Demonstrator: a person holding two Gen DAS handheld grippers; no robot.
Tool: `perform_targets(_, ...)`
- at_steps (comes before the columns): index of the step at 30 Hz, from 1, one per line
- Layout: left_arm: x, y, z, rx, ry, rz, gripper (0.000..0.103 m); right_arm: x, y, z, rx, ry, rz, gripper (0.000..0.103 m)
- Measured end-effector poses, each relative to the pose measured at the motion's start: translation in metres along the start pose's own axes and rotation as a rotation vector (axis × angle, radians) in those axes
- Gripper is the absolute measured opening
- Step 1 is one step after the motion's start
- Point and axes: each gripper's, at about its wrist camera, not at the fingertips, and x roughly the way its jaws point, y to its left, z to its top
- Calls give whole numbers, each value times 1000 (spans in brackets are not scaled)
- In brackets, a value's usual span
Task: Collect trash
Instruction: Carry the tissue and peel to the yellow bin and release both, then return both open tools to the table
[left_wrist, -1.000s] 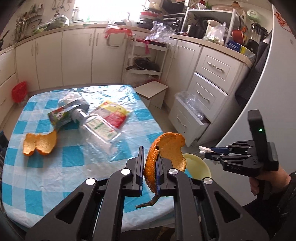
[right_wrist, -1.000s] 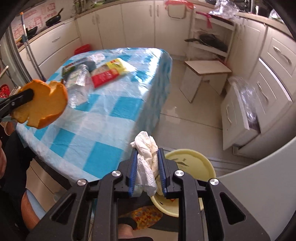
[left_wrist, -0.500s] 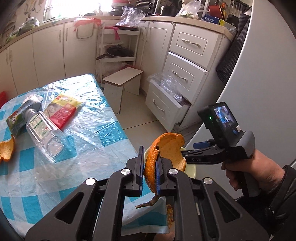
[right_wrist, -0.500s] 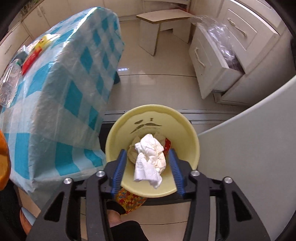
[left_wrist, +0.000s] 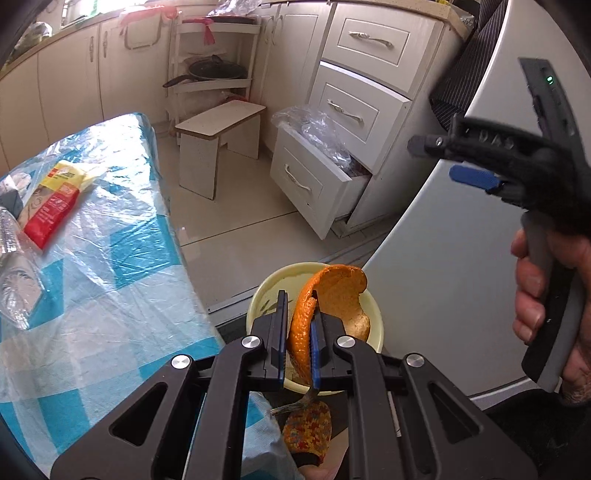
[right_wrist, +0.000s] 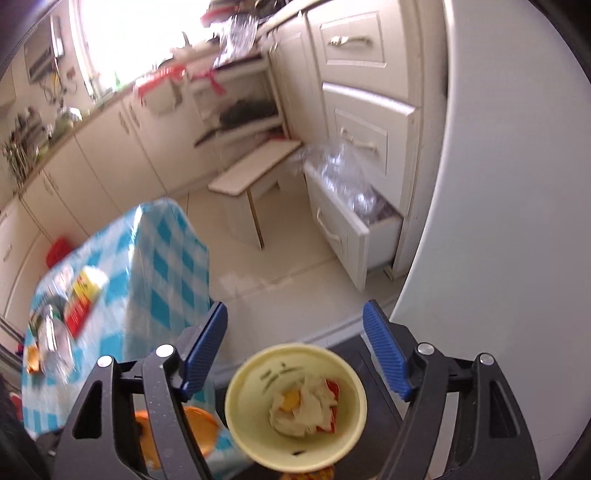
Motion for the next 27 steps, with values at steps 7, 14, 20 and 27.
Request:
perform_targets(7,64,-18,5,-57,140,14,11,-15,2,14,9,-96,27,74)
perform_targets(14,59,-17,12,-101,120,-41,35,-15,1,14,20,-100,20,74)
perform_targets(20,19,8,11,-155,68,-40,40,-11,9,14,4,-94,6,77)
perform_targets(27,-45,48,-9,-185,-10,58,54,-9,22,14,-39,-105,-9,79)
